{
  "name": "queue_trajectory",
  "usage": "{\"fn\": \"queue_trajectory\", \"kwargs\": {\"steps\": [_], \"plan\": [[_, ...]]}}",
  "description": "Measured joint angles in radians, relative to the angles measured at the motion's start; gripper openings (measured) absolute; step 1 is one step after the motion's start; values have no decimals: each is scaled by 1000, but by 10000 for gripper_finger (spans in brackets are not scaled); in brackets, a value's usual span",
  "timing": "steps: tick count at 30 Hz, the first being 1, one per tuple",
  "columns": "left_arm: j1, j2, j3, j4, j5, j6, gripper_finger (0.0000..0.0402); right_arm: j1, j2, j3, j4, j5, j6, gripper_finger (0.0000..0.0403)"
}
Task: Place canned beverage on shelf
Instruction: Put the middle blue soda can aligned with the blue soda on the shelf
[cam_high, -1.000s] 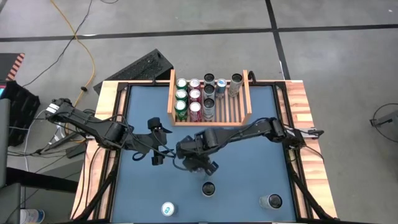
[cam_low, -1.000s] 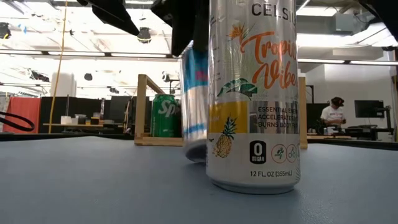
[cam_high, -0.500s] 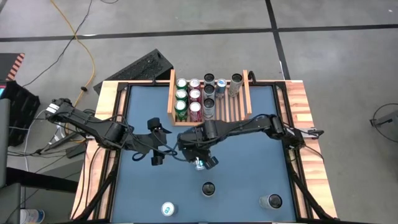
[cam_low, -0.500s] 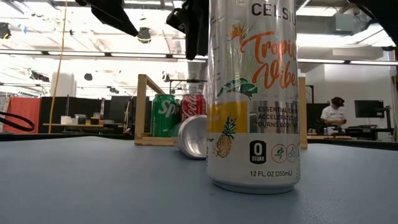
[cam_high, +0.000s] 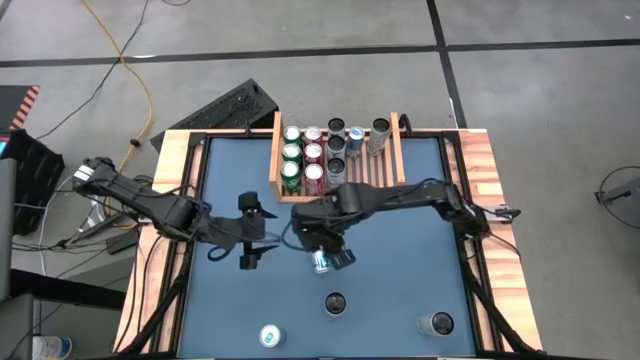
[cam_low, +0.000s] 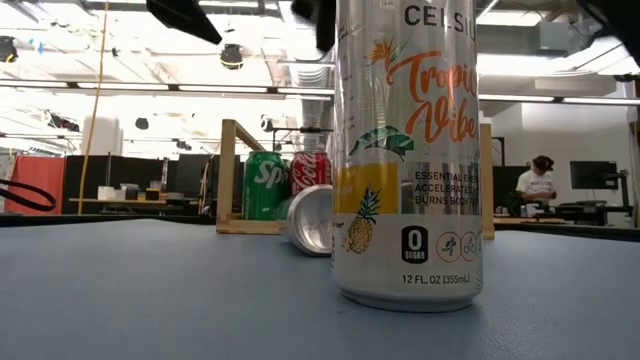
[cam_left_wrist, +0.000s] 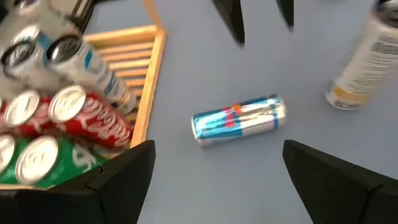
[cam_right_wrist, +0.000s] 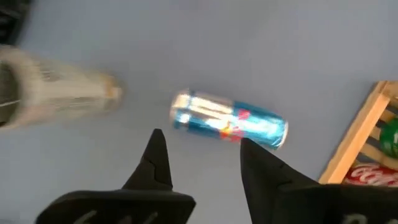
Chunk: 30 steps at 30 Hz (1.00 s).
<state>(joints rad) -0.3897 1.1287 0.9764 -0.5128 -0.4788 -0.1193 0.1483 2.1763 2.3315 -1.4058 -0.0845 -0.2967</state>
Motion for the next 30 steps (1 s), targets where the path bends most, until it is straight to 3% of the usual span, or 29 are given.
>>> {"fn": "queue_trajectory", "kwargs": {"steps": [11,17,24,30], "plan": [[-103,-120,0,124,-5,185,341,111,-278,1,74,0,128,113],[-162,-170,0,127,-4,206,341,253,-365,1,141,95,143,113],[-212,-179,0,128,-3,241,341,397,-375,1,137,349,180,113],[-237,-179,0,127,-1,243,341,455,-376,1,54,583,297,113]]}}
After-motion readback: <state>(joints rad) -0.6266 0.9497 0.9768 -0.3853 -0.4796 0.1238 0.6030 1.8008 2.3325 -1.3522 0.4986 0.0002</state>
